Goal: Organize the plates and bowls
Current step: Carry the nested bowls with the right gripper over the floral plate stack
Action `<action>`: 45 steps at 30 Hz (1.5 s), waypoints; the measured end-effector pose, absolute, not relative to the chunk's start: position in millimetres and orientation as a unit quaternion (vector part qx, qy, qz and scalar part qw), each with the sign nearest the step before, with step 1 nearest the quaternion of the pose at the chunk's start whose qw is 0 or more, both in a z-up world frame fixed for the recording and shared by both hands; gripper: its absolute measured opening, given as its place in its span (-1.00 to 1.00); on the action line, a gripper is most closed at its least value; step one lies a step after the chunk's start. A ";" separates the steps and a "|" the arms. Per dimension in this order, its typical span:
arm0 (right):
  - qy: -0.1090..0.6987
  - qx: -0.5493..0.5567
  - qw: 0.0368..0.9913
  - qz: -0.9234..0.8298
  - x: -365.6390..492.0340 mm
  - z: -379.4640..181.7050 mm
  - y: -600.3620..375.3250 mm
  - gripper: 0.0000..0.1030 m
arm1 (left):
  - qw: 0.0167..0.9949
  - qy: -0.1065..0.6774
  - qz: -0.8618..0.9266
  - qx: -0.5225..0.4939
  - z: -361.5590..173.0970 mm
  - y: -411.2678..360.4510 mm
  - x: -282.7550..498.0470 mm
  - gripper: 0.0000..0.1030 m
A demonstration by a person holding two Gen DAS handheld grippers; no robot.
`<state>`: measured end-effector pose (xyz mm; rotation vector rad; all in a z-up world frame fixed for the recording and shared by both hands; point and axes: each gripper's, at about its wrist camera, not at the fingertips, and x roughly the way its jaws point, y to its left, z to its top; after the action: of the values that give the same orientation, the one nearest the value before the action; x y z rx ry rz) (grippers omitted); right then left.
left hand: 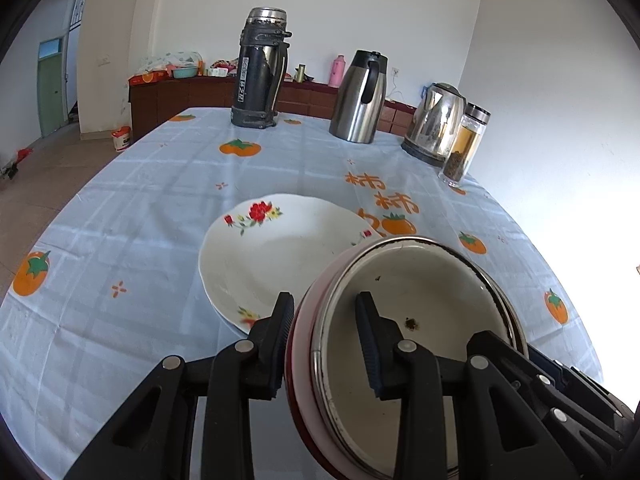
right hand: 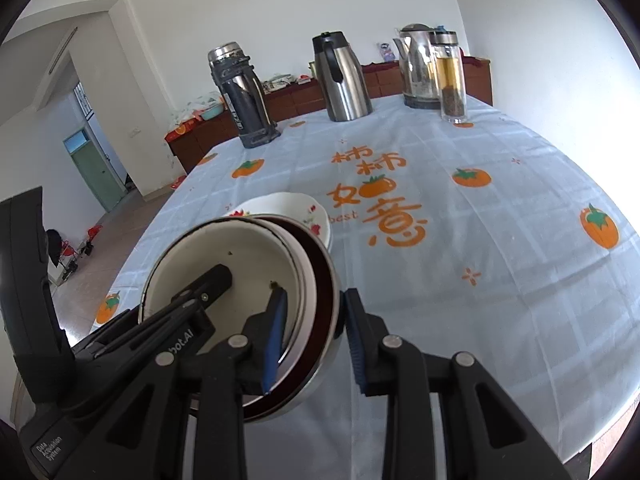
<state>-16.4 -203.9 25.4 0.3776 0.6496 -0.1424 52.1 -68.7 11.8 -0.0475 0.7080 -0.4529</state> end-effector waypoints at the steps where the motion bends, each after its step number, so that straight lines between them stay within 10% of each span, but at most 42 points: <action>1: 0.315 0.184 0.928 -0.069 -14.8 26.3 -203.8 -0.44 | 0.913 0.343 -0.219 -0.023 12.2 -68.4 53.5 -0.32; 45: 0.338 0.189 0.919 -0.073 94.2 13.8 -221.1 -0.44 | 0.908 0.363 -0.208 -0.015 -7.0 -85.5 154.1 -0.31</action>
<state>94.2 -221.1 13.8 0.3877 0.6942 -0.1497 154.1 -85.5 -7.0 -0.0313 0.7500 -0.4285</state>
